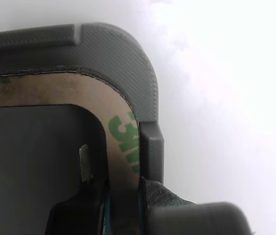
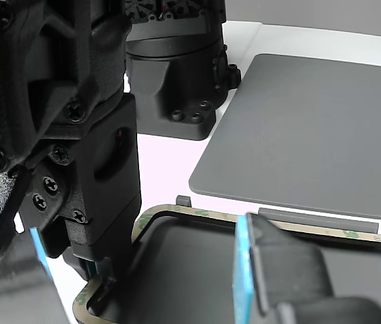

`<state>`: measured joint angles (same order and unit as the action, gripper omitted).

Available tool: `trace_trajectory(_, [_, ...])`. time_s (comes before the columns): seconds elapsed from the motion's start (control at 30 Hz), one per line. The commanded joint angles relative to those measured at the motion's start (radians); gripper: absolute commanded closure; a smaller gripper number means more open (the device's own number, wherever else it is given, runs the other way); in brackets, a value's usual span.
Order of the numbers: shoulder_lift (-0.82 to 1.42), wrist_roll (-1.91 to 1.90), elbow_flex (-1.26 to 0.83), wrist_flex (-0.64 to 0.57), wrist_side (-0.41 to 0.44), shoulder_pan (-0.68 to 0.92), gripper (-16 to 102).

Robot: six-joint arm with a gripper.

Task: Move top rectangular frame to the holder.

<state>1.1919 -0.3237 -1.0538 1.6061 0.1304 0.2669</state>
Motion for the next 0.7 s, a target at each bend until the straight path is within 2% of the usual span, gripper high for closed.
trace_trajectory(0.0, [0.023,-0.005,0.015,-0.009,0.002,-0.015,96])
trace_trajectory(0.67, [0.023,0.006,-0.012,-0.034,0.0,-0.015,96])
